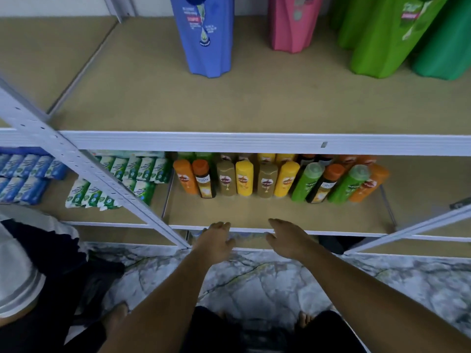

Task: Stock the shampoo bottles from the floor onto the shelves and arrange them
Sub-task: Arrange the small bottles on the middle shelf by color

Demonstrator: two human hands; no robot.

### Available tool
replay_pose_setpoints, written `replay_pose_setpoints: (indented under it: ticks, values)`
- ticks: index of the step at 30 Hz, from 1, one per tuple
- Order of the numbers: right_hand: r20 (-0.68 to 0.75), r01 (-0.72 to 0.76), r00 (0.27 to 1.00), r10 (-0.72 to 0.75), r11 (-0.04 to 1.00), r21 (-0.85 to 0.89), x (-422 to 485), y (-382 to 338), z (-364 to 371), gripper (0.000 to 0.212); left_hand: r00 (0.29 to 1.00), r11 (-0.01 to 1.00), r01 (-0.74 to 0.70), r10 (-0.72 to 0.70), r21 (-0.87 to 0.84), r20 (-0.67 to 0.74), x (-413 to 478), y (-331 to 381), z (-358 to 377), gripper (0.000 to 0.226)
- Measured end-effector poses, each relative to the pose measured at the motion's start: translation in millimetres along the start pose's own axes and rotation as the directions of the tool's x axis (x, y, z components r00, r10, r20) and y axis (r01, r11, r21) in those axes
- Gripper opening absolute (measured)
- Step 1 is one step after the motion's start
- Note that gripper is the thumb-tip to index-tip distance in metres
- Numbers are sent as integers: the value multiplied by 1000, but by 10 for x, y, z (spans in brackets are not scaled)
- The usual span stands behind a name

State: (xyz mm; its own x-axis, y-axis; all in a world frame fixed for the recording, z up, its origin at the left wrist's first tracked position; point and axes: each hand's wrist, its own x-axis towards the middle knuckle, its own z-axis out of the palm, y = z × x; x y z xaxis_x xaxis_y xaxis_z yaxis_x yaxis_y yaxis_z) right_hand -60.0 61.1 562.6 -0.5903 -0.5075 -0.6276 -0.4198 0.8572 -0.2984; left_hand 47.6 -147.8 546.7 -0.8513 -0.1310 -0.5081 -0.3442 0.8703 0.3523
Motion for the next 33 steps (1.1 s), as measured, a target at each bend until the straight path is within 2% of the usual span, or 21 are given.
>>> replay_pose_setpoints:
  ticks: [5,8,10,13,15,17,20,25,33]
  values:
    - [-114,61,992,-62,998,-13,743,95,397,63,993,998,-14,21,59,-119,693,-350,386,50]
    - [-310,143,941,-137,990,-2,1349,202,677,45,972,994,-41,63,100,-226,1201,-567,695,42]
    - [-476,198,861,-183,980,-17,1737,283,888,35,930,995,-43,72,89,-360,1526,-726,908,50]
    - [-614,268,739,-276,957,-108,2112,319,1224,48,842,995,-72,101,75,-530,1835,-922,1233,49]
    - [-658,245,695,-290,956,-162,2255,308,1400,60,756,984,-88,167,154,-633,1967,-1005,1433,54]
    - [-698,187,650,-301,953,-237,2391,322,1556,63,671,967,-45,216,251,-710,2105,-1091,1594,56]
    - [-754,126,573,-321,944,-306,2477,329,1661,60,614,952,33,222,306,-758,2199,-1138,1707,58]
    - [-740,86,598,-308,943,-323,2423,283,1677,63,683,952,67,175,300,-709,2172,-1094,1688,68]
    - [-685,65,650,-329,922,-382,2339,268,1645,76,699,954,79,153,288,-699,2107,-1053,1685,77]
